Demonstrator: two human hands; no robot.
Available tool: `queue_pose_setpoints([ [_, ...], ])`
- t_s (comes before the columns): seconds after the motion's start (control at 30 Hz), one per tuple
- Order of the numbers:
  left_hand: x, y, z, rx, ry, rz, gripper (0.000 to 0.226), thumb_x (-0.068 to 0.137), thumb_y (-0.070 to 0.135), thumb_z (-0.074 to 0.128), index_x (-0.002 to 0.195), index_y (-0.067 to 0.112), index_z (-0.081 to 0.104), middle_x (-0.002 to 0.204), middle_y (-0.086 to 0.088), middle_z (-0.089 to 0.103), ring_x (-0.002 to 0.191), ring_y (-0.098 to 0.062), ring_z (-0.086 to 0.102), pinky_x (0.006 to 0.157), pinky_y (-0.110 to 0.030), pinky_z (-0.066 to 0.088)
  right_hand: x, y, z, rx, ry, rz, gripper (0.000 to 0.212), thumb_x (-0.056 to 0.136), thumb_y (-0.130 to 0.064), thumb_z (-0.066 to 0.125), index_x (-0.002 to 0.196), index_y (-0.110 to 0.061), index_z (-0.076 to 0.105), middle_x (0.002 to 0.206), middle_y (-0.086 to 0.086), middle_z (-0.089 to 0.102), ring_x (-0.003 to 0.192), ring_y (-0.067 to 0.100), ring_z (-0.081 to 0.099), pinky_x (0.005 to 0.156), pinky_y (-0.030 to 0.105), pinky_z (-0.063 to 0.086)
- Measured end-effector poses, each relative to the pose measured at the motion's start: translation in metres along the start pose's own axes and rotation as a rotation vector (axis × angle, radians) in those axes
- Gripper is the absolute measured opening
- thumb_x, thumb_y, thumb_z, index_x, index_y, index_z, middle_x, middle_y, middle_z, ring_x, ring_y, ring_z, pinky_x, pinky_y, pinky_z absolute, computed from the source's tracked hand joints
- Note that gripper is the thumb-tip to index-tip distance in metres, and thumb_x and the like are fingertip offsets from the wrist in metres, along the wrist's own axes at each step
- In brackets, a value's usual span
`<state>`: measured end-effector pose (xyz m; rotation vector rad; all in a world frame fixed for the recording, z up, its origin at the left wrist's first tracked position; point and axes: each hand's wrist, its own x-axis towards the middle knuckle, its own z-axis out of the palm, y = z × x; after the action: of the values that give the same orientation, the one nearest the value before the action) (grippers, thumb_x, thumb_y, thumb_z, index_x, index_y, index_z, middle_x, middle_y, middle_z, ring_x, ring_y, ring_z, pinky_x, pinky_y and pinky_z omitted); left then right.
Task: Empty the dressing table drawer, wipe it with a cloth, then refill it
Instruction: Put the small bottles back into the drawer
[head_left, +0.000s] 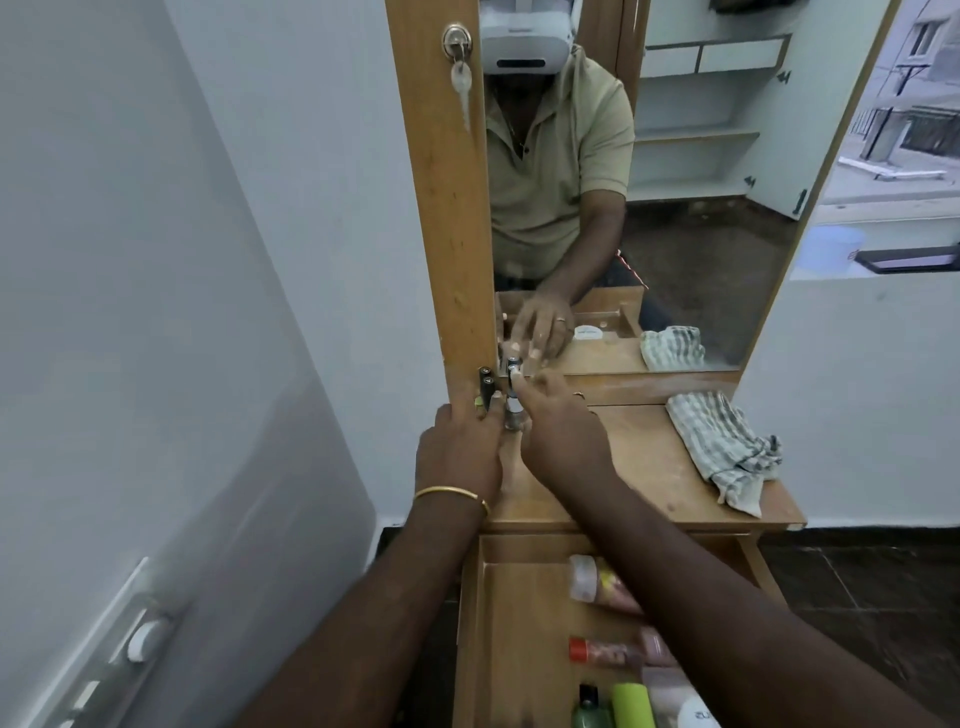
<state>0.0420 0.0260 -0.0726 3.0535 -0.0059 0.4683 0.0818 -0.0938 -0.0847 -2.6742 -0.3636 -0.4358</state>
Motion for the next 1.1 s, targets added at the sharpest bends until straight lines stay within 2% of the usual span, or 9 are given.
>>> queue_pose_setpoints([
  [0.17, -0.001, -0.002, 0.01, -0.005, 0.064, 0.036, 0.038, 0.097, 0.026, 0.049, 0.135, 0.02, 0.049, 0.139, -0.006, 0.048, 0.11, -0.026, 0.056, 0.085, -0.036, 0.05, 0.0, 0.001, 0.011, 0.025, 0.086, -0.054, 0.039, 0.09, -0.017, 0.057, 0.128, -0.022, 0.062, 0.129, -0.001, 0.06, 0.101, 0.025, 0.064, 0.076, 0.035, 0.054],
  [0.23, 0.0, -0.002, 0.007, -0.046, 0.088, 0.039, 0.031, 0.097, 0.028, 0.05, 0.126, 0.02, 0.056, 0.133, -0.004, 0.056, 0.106, -0.024, 0.06, 0.084, -0.034, 0.05, 0.0, -0.001, 0.008, 0.083, 0.108, -0.038, 0.024, 0.092, -0.022, 0.056, 0.111, -0.019, 0.069, 0.109, 0.0, 0.069, 0.092, 0.023, 0.065, 0.07, 0.033, 0.053],
  [0.33, 0.0, -0.001, 0.001, -0.088, 0.082, 0.034, 0.023, 0.097, 0.03, 0.052, 0.116, 0.02, 0.059, 0.113, -0.003, 0.068, 0.095, -0.023, 0.065, 0.08, -0.03, 0.049, 0.003, -0.003, 0.004, 0.1, 0.097, -0.025, 0.012, 0.091, -0.027, 0.059, 0.092, -0.019, 0.067, 0.086, -0.001, 0.068, 0.076, 0.021, 0.062, 0.06, 0.032, 0.049],
  [0.4, -0.003, 0.0, -0.004, -0.128, 0.084, 0.03, 0.019, 0.097, 0.029, 0.052, 0.113, 0.02, 0.059, 0.109, -0.003, 0.07, 0.092, -0.023, 0.065, 0.079, -0.03, 0.05, 0.001, -0.002, 0.002, 0.138, 0.083, -0.026, 0.012, 0.088, -0.027, 0.063, 0.097, -0.02, 0.067, 0.088, -0.002, 0.069, 0.077, 0.02, 0.062, 0.063, 0.034, 0.052],
  [0.53, -0.017, 0.002, -0.012, -0.242, 0.082, 0.053, 0.028, 0.094, 0.026, 0.057, 0.122, 0.02, 0.056, 0.12, -0.002, 0.067, 0.101, -0.023, 0.064, 0.084, -0.028, 0.05, -0.014, -0.001, -0.008, 0.233, 0.119, -0.058, 0.02, 0.084, -0.021, 0.068, 0.104, -0.022, 0.063, 0.092, 0.0, 0.069, 0.082, 0.023, 0.064, 0.066, 0.04, 0.054],
  [0.63, -0.031, 0.005, -0.023, -0.307, 0.08, 0.045, 0.031, 0.095, 0.023, 0.058, 0.125, 0.022, 0.057, 0.124, 0.0, 0.066, 0.107, -0.02, 0.062, 0.091, -0.028, 0.049, -0.032, -0.004, -0.02, 0.275, 0.159, -0.078, 0.024, 0.084, -0.018, 0.071, 0.107, -0.021, 0.065, 0.098, -0.001, 0.069, 0.086, 0.018, 0.064, 0.07, 0.033, 0.054],
  [0.8, -0.069, 0.009, -0.047, -0.371, 0.087, 0.047, 0.026, 0.095, 0.022, 0.058, 0.12, 0.024, 0.06, 0.116, 0.002, 0.067, 0.103, -0.018, 0.061, 0.087, -0.027, 0.048, -0.071, -0.011, -0.039, 0.317, 0.135, -0.049, 0.029, 0.085, -0.022, 0.071, 0.113, -0.023, 0.063, 0.103, -0.003, 0.069, 0.085, 0.014, 0.064, 0.069, 0.028, 0.052],
  [0.97, -0.106, 0.009, -0.055, -0.339, -0.047, 0.034, 0.021, 0.094, 0.023, 0.058, 0.113, 0.023, 0.065, 0.111, 0.001, 0.067, 0.1, -0.018, 0.061, 0.081, -0.024, 0.045, -0.116, -0.011, -0.044, 0.352, 0.042, -0.016, 0.041, 0.085, -0.021, 0.072, 0.124, -0.025, 0.06, 0.112, -0.005, 0.066, 0.083, 0.006, 0.061, 0.068, 0.014, 0.042],
  [1.1, -0.133, 0.009, -0.052, -0.295, -0.218, 0.031, 0.014, 0.088, 0.018, 0.059, 0.097, 0.023, 0.069, 0.101, -0.002, 0.069, 0.095, -0.024, 0.064, 0.076, -0.027, 0.046, -0.151, -0.014, -0.039, 0.371, -0.061, 0.013, 0.036, 0.084, -0.023, 0.069, 0.118, -0.029, 0.06, 0.1, -0.015, 0.06, 0.084, 0.004, 0.06, 0.065, 0.013, 0.042],
])
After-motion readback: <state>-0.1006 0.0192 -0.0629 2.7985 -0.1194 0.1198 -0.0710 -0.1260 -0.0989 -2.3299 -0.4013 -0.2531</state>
